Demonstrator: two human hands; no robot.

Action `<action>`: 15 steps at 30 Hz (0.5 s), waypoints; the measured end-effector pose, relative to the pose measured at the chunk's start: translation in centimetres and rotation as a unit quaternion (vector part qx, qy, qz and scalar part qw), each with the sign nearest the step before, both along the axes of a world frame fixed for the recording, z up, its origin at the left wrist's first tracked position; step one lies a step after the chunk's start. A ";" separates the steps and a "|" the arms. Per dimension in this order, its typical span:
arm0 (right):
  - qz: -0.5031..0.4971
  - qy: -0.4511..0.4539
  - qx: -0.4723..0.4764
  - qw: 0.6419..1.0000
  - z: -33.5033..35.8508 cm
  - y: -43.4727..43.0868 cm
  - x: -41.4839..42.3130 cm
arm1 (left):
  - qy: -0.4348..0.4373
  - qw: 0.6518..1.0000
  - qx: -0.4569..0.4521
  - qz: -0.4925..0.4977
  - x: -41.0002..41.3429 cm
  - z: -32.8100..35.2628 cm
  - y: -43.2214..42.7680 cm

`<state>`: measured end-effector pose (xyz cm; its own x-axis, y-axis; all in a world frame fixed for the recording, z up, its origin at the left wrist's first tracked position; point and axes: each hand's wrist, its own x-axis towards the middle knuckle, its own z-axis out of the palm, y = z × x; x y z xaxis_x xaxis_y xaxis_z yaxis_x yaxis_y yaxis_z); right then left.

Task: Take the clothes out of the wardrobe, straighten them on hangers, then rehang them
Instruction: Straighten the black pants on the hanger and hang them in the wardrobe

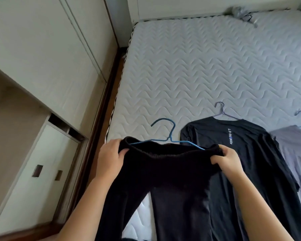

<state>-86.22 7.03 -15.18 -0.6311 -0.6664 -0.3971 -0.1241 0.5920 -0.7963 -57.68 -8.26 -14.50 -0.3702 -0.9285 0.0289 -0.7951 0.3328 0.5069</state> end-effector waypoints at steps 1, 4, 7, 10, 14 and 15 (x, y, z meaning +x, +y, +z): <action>0.009 -0.006 0.002 1.000 0.4 0.8 0.0 | 0.003 1.000 0.009 0.006 0.7 0.6 1.3; 0.065 0.003 0.027 0.997 1.0 2.6 1.1 | 0.009 0.997 0.058 0.055 3.2 1.2 5.6; 0.135 0.021 0.058 0.989 0.8 4.1 2.9 | 0.039 0.978 0.142 0.145 6.3 0.0 10.9; 0.199 0.043 0.091 0.975 0.3 5.4 5.4 | 0.061 0.949 0.231 0.207 9.6 -1.6 16.6; 0.288 0.048 0.118 0.949 0.4 5.7 9.9 | 0.058 0.912 0.321 0.250 15.6 -3.2 22.5; 0.313 0.049 0.122 0.941 0.5 5.4 11.2 | 0.069 0.901 0.338 0.263 16.9 -3.4 23.4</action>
<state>-75.00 12.47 -14.68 -0.1868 -0.8158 -0.5474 -0.5745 0.5427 -0.6127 -40.77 15.17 -17.91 0.0908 -0.7971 -0.5969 -0.6661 -0.4942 0.5586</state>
